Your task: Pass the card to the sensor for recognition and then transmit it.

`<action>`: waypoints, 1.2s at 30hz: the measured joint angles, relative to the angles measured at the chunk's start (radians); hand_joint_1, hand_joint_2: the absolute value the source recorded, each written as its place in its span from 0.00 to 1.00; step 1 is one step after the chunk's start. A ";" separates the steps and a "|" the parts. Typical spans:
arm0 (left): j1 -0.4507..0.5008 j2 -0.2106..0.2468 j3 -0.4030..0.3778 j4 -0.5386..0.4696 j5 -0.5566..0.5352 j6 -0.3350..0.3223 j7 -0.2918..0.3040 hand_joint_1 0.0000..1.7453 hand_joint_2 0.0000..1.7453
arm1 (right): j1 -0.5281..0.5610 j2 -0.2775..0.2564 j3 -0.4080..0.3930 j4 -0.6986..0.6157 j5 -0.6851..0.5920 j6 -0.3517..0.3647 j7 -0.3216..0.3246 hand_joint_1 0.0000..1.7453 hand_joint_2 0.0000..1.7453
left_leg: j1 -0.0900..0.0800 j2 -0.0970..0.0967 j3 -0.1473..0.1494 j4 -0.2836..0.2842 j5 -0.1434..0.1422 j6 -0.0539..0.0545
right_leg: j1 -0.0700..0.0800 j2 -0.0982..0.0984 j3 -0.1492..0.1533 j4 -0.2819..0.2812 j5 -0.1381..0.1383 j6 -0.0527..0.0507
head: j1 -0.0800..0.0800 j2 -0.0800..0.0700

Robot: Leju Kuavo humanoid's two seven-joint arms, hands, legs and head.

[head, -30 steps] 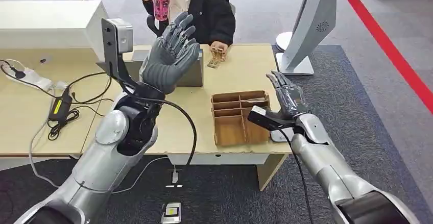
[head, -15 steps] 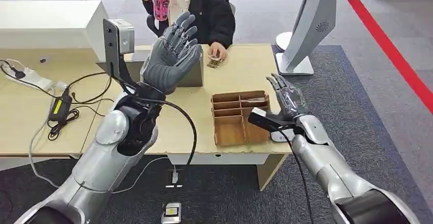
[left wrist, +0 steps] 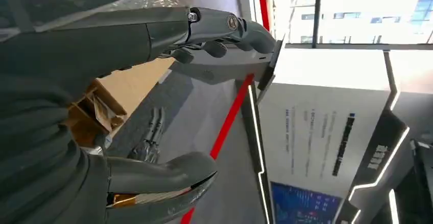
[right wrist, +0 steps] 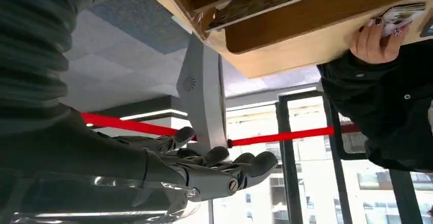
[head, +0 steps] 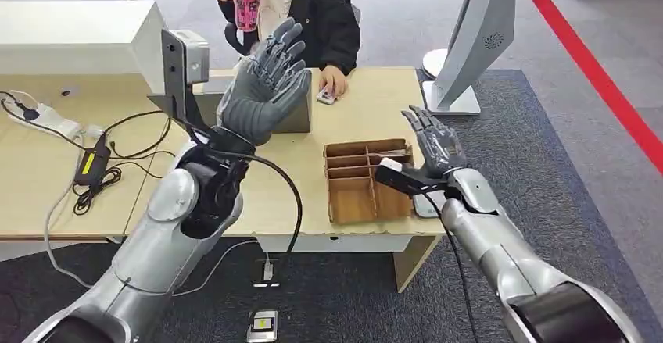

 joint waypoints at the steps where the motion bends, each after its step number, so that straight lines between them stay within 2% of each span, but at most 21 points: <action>1: 0.000 0.000 0.000 0.000 -0.004 -0.005 0.000 0.00 1.00 | 0.000 0.001 0.000 0.000 0.002 0.003 0.002 0.00 1.00 | 0.000 0.000 0.000 0.000 0.000 0.000 | 0.000 0.000 0.000 0.000 0.000 0.000 | 0.000 0.000; 13: 0.028 0.000 0.005 0.001 -0.045 -0.042 -0.003 0.00 1.00 | -0.004 0.026 0.000 0.009 0.009 0.037 0.008 0.00 1.00 | 0.000 0.000 0.000 0.000 0.000 0.000 | 0.000 0.000 0.000 0.000 0.000 0.000 | 0.000 0.000; 14: 0.030 0.000 0.005 0.001 -0.047 -0.042 -0.003 0.00 1.00 | -0.004 0.028 0.000 0.009 0.010 0.040 0.008 0.40 1.00 | 0.000 0.000 0.000 0.000 0.000 0.000 | 0.000 0.000 0.000 0.000 0.000 0.000 | 0.000 0.000; 15: 0.032 0.000 0.005 0.001 -0.049 -0.043 -0.004 0.00 1.00 | -0.004 0.029 0.000 0.009 0.010 0.044 0.008 0.90 1.00 | 0.000 0.000 0.000 0.000 0.000 0.000 | 0.000 0.000 0.000 0.000 0.000 0.000 | 0.000 0.000; 16: 0.034 -0.001 0.006 0.001 -0.053 -0.045 -0.005 0.00 1.00 | -0.004 0.032 0.000 0.009 0.012 0.050 0.008 0.90 1.00 | 0.000 0.000 0.000 0.000 0.000 0.000 | 0.000 0.000 0.000 0.000 0.000 0.000 | 0.000 0.000; 17: 0.036 -0.002 0.007 0.002 -0.055 -0.048 -0.006 0.00 1.00 | -0.004 0.034 0.000 0.009 0.013 0.055 0.008 1.00 1.00 | 0.000 0.000 0.000 0.000 0.000 0.000 | 0.000 0.000 0.000 0.000 0.000 0.000 | 0.000 0.000; 26: 0.048 -0.009 0.011 0.002 -0.070 -0.058 -0.008 0.00 1.00 | -0.006 0.043 0.002 0.009 0.013 0.111 0.008 1.00 1.00 | 0.000 0.000 0.000 0.000 0.000 0.000 | 0.000 0.000 0.000 0.000 0.000 0.000 | 0.000 0.000; 36: 0.051 -0.020 0.024 0.013 -0.083 -0.074 -0.008 0.00 1.00 | -0.017 0.048 0.002 0.014 0.006 0.113 0.008 1.00 1.00 | 0.000 0.000 0.000 0.000 0.000 0.000 | 0.000 0.000 0.000 0.000 0.000 0.000 | 0.000 0.000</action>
